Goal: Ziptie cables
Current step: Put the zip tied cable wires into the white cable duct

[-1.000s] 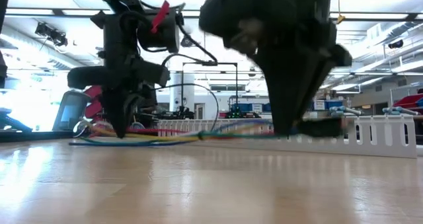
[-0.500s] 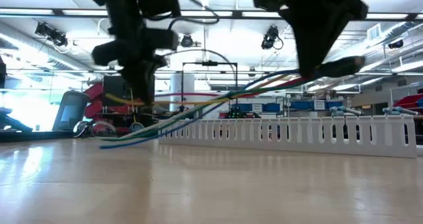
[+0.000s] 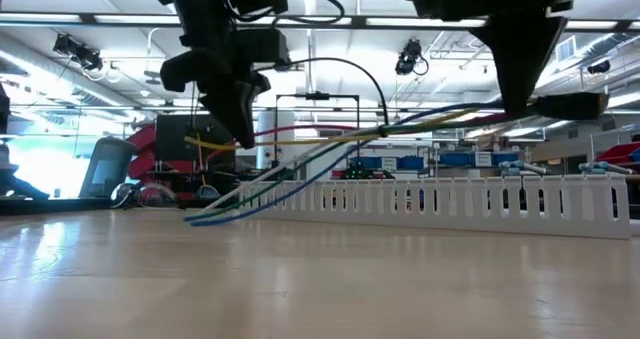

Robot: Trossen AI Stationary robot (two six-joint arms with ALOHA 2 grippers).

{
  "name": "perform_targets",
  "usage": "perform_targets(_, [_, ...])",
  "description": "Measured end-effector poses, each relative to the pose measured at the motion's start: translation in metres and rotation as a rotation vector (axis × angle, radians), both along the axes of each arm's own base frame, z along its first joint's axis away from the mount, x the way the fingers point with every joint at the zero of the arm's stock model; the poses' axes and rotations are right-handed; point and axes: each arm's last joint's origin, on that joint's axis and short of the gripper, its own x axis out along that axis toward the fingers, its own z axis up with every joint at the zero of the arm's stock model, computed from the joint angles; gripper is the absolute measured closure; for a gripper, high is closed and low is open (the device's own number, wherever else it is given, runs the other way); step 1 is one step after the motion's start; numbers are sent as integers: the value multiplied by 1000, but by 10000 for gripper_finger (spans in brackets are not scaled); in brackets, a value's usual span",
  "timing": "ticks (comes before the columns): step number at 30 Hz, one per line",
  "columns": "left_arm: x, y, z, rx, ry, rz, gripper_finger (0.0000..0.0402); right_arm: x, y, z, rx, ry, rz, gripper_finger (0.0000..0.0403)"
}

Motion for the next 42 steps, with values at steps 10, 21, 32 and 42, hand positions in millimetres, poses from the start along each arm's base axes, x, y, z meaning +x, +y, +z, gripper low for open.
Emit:
perform_targets(10, [11,1,-15,3,13,1,371,-8,-2,-19,-21,69,16,394])
perform_targets(21, [12,1,-15,4,-2,5,369,-12,-4,-50,-6,65,39,394])
perform_targets(32, [13,1,-15,3,-11,5,369,-18,-7,-50,-31,121,28,357])
perform_targets(42, [13,1,-15,3,-15,6,369,-25,-11,-44,-73,232,83,332])
